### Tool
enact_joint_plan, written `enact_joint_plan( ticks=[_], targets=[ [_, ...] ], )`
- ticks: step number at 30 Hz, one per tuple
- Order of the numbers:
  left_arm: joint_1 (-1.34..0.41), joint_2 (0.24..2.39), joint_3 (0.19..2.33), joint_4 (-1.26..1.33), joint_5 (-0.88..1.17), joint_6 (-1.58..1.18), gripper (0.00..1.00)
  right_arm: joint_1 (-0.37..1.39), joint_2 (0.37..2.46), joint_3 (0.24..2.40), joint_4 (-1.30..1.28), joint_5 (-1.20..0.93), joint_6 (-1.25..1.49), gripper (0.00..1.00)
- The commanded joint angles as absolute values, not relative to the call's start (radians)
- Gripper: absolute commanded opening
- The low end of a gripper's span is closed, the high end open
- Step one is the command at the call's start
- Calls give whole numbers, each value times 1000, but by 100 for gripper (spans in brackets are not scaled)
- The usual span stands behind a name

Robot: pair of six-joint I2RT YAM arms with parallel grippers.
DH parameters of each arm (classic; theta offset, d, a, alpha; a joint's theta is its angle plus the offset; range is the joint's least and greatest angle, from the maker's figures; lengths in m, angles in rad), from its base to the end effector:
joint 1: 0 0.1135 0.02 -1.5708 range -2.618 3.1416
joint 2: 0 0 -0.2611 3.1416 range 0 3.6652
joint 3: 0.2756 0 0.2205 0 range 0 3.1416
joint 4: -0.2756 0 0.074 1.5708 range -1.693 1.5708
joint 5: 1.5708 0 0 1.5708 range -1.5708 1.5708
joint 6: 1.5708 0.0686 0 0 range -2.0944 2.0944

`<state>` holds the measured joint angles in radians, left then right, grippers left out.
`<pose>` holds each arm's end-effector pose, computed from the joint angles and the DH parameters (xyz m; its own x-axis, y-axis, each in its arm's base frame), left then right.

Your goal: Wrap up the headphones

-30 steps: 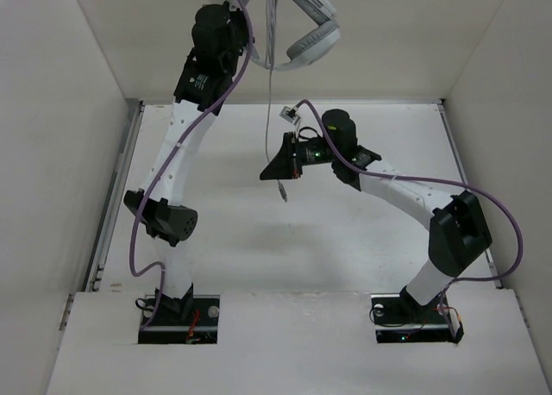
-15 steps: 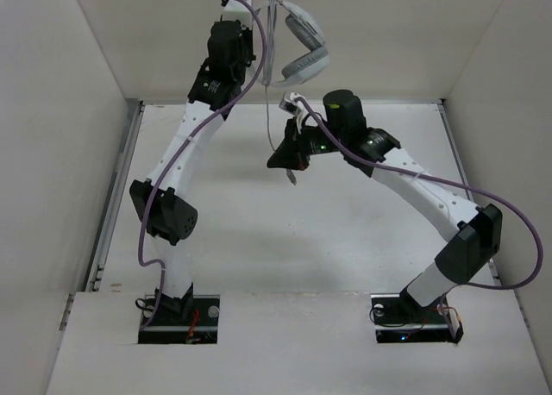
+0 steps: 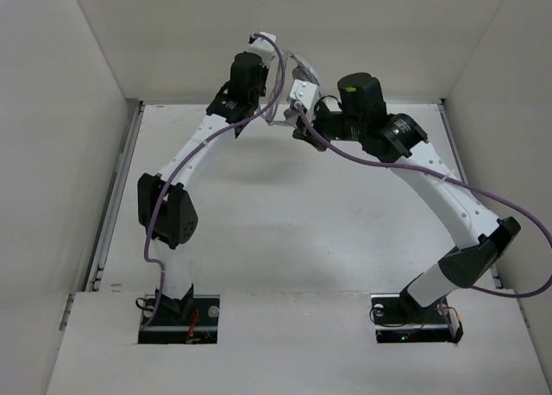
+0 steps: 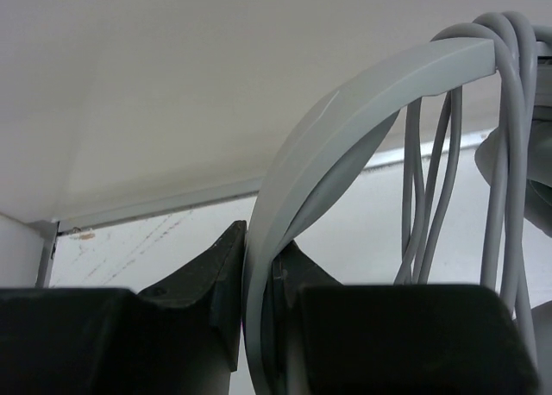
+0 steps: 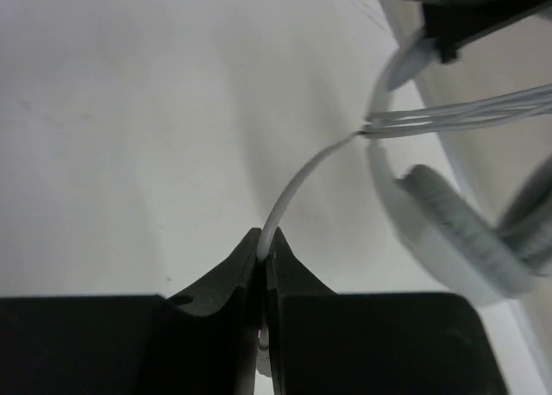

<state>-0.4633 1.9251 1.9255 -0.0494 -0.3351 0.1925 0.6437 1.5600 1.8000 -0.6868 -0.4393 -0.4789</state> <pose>0.4228 -0.1860 0.4117 -0.0185 0.2112 -0.9773 0.1342 0.9691 0.2069 0.2478 0.2224 0.4245 0.0849 -0.4577 -0.8851 -0.9136 0.3187 -0.2525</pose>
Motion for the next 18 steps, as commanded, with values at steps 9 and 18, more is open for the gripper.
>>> enact_joint_plan(
  ticks=[9, 18],
  targets=[
    [-582, 1692, 1740, 26, -308, 204, 3, 524, 1490, 1853, -585, -88, -718, 7],
    [-689, 1623, 1671, -49, -270, 160, 3, 464, 1471, 1770, -419, 12, -811, 7]
  ],
)
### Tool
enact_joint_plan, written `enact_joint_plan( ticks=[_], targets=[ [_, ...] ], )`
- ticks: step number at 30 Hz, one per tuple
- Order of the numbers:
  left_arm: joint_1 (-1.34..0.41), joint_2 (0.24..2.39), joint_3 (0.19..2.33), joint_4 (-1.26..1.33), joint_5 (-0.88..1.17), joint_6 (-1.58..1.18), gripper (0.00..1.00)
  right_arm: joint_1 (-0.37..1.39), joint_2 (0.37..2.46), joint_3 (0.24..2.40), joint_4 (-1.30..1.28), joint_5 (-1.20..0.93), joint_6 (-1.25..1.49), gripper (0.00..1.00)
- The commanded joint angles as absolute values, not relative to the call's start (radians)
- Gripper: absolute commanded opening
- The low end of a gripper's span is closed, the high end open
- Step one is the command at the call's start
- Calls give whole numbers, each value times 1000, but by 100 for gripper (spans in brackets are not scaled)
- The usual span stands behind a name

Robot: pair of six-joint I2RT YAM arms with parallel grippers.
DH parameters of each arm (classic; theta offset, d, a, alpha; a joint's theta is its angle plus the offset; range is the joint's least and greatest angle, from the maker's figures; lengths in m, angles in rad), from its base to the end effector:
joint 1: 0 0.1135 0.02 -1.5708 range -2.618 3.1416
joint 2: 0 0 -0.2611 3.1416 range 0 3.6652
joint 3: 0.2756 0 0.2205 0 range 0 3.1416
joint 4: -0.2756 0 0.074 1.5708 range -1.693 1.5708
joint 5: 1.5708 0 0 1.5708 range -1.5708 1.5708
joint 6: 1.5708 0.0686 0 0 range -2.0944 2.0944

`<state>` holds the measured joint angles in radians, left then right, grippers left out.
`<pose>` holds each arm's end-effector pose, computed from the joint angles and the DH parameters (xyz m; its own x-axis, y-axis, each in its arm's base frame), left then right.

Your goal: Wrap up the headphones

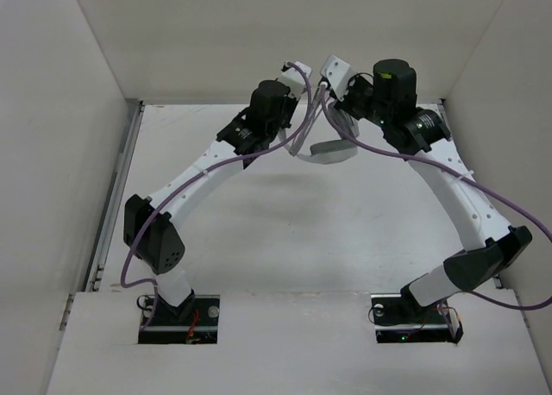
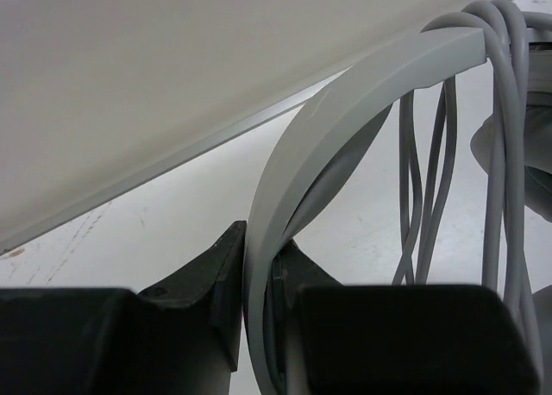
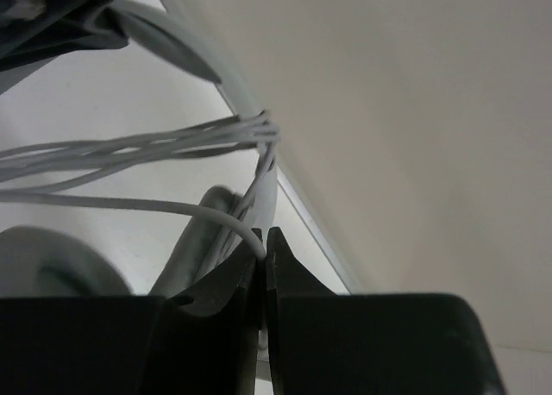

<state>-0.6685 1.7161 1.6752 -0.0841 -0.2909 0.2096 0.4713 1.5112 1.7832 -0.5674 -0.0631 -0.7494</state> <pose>0.3346 -0.2392 0.4057 -0.0186 0.2687 -0.9630 0.3827 0.8918 0.2414 0.2912 0.1532 0.4475 0.1554 -0.6838 -0.7129 -0.5478 0.5409 -0.6383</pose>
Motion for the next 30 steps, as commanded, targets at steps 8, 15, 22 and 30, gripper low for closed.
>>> enact_joint_plan(
  ticks=[8, 15, 22, 30],
  targets=[
    [-765, 1580, 1640, -89, -245, 137, 3, 444, 1467, 1707, -359, 21, -882, 9],
    [-763, 1560, 1661, -126, -241, 106, 3, 418, 1466, 1663, -348, 9, -874, 12],
    [-760, 1528, 1632, -144, -229, 77, 3, 387, 1476, 1652, -345, -28, -833, 20],
    [-768, 1505, 1629, -190, -199, 17, 3, 361, 1497, 1651, -333, -60, -801, 29]
  ],
)
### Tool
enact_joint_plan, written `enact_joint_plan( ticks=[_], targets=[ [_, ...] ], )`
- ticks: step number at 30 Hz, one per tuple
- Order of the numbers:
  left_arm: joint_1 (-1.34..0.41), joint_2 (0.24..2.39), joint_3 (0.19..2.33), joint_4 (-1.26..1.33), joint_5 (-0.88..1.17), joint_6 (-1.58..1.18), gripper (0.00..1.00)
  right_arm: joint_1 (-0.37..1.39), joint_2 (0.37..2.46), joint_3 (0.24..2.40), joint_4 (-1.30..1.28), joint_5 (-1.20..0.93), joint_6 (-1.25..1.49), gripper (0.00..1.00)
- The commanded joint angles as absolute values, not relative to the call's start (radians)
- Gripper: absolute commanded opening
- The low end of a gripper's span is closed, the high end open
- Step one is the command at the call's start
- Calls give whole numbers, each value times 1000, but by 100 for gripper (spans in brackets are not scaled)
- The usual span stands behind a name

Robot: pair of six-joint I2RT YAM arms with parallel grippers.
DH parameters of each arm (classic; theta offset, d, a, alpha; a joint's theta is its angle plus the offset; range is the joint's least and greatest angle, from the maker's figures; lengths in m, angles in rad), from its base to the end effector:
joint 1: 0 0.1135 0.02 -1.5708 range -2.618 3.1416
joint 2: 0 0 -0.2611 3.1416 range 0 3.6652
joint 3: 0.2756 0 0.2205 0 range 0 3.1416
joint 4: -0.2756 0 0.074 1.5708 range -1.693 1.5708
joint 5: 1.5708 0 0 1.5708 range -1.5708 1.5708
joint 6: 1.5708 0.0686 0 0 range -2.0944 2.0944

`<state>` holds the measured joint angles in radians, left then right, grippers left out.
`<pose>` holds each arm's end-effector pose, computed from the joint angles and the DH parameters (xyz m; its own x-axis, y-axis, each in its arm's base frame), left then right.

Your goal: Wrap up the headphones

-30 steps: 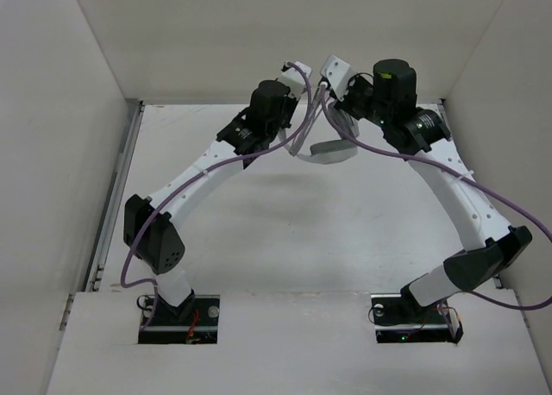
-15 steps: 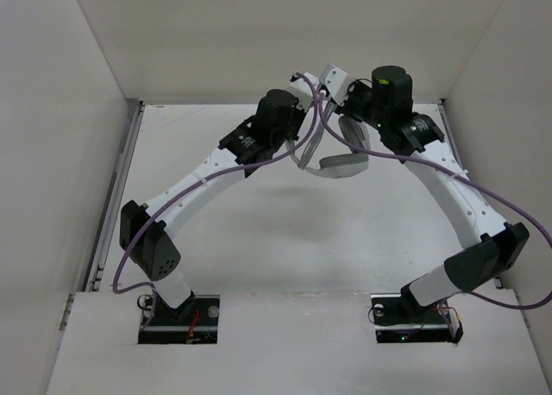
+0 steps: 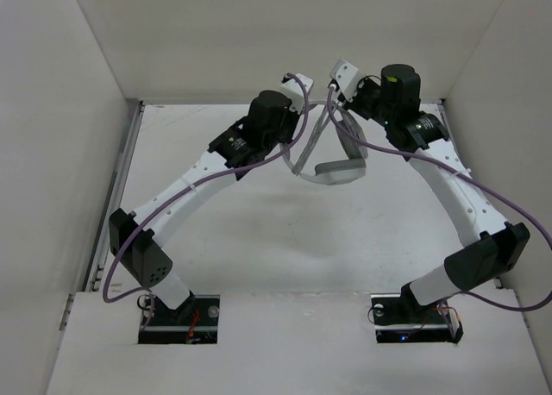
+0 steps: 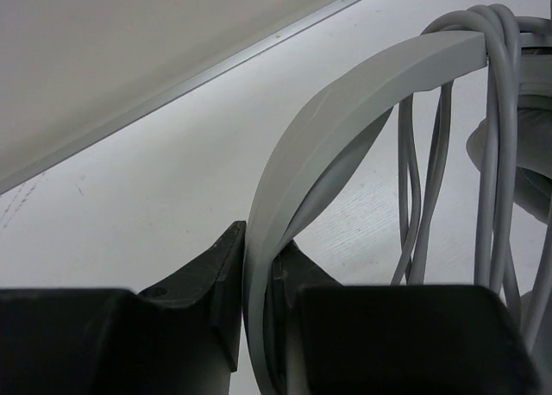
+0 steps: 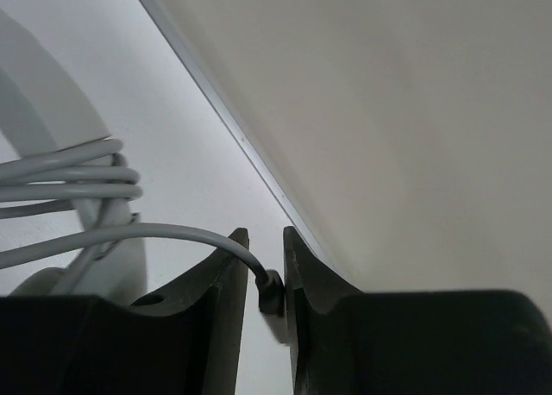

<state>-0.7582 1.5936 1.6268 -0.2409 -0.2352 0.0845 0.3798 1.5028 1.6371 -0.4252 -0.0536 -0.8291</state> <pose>0.2823 -0.2454 0.4125 -0.1067 0.2141 -0.9710 0.5140 0.8478 0.1305 0.3153 0.1298 0.4210 0.1281 -0.7416 -0.6585 -0.4787 0.5353 -0.6960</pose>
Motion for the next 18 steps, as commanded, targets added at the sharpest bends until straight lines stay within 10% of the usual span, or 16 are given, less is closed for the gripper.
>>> enact_joint_plan(
  ticks=[1, 18],
  targets=[
    [-768, 1502, 1625, -190, -196, 12, 3, 355, 1497, 1649, -330, -67, -795, 31],
    [-755, 1480, 1614, -229, -84, -38, 3, 297, 1554, 1669, -388, -242, -700, 43]
  ],
)
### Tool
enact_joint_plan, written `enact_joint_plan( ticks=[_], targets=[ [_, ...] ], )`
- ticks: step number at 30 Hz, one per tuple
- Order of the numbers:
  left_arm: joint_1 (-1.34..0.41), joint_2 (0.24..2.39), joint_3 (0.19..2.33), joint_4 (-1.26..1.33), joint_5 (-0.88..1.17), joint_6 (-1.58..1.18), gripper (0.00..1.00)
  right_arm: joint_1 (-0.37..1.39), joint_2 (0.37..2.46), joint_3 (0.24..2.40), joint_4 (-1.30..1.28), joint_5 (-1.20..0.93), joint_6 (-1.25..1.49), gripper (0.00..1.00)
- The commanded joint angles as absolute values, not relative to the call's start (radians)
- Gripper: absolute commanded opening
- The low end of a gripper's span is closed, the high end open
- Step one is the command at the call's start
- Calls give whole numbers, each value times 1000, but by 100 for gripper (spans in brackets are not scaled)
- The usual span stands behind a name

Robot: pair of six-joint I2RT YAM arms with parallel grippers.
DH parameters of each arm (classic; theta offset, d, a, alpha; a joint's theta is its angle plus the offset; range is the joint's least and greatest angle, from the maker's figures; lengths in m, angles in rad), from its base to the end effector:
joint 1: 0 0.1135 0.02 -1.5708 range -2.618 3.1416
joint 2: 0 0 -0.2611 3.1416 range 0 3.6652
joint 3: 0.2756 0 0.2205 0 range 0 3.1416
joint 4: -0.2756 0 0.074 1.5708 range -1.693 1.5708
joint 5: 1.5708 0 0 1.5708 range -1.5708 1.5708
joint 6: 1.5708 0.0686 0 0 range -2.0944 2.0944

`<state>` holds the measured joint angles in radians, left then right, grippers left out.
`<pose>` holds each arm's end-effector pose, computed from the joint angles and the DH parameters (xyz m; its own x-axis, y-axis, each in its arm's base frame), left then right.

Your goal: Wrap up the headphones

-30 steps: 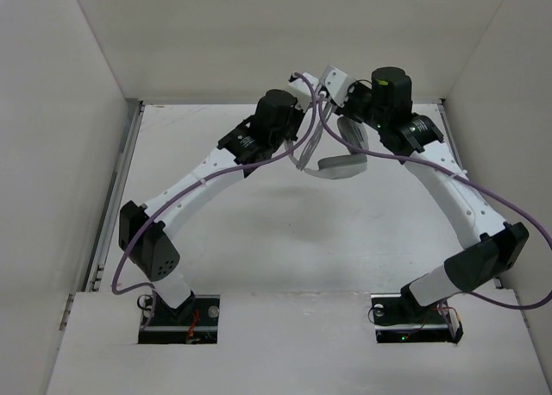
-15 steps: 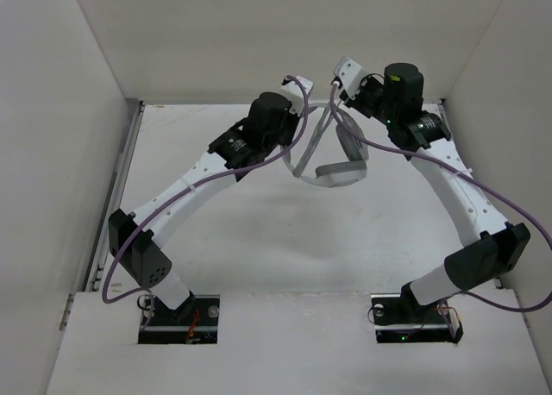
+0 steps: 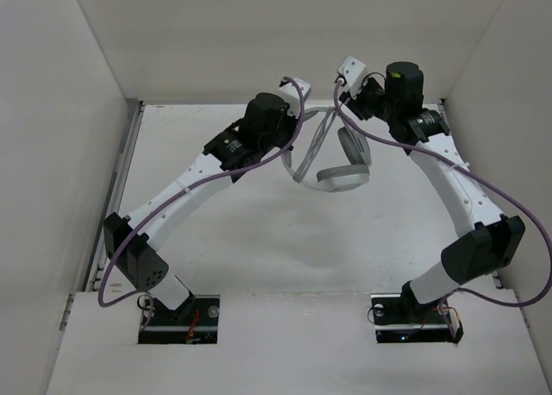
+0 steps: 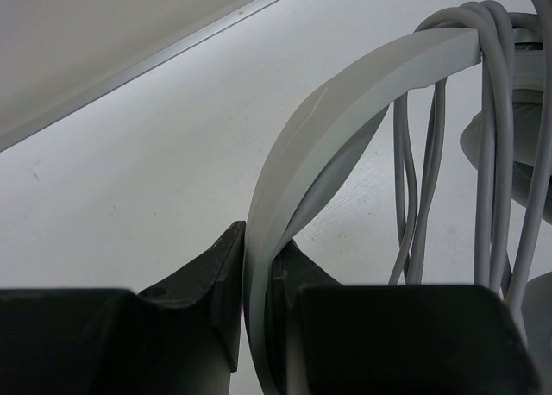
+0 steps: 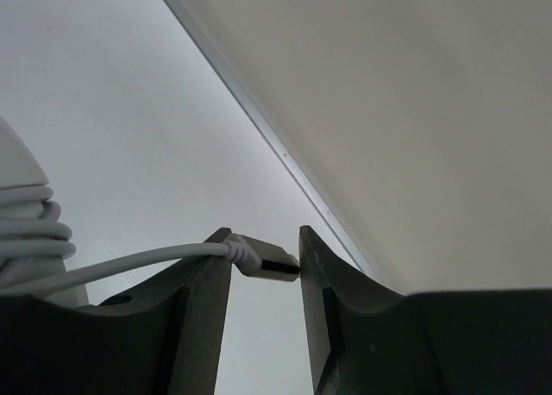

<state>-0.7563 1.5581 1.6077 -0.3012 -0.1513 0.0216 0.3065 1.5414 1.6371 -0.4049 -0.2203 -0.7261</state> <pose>0.2711 -0.2416 0.4097 -0.1687 0.1885 -0.9675 0.5760 0.8154 0.0584 0.3311 0.1205 0.4116 0.1103 -0.6447 -0.7565 -0.5612 0.5878 -0.5827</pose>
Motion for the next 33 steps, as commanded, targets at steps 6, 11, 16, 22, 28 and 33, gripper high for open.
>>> enact_joint_plan(
  ticks=[6, 11, 16, 22, 28, 33],
  targets=[
    [-751, 1483, 1600, -242, -31, -64, 3, 297, 1578, 1680, -391, -249, -687, 43],
    [-745, 1480, 1595, -245, -20, -69, 2, 295, 1592, 1695, -394, -267, -664, 44],
    [-713, 1485, 1615, -252, -5, -86, 2, 275, 1585, 1668, -397, -301, -664, 49],
    [-668, 1497, 1628, -267, 38, -136, 2, 232, 1560, 1637, -417, -403, -650, 53],
    [-625, 1520, 1640, -285, 109, -190, 2, 203, 1552, 1626, -449, -505, -626, 53],
    [-605, 1534, 1632, -287, 103, -176, 2, 182, 1537, 1576, -431, -506, -621, 51]
  ],
)
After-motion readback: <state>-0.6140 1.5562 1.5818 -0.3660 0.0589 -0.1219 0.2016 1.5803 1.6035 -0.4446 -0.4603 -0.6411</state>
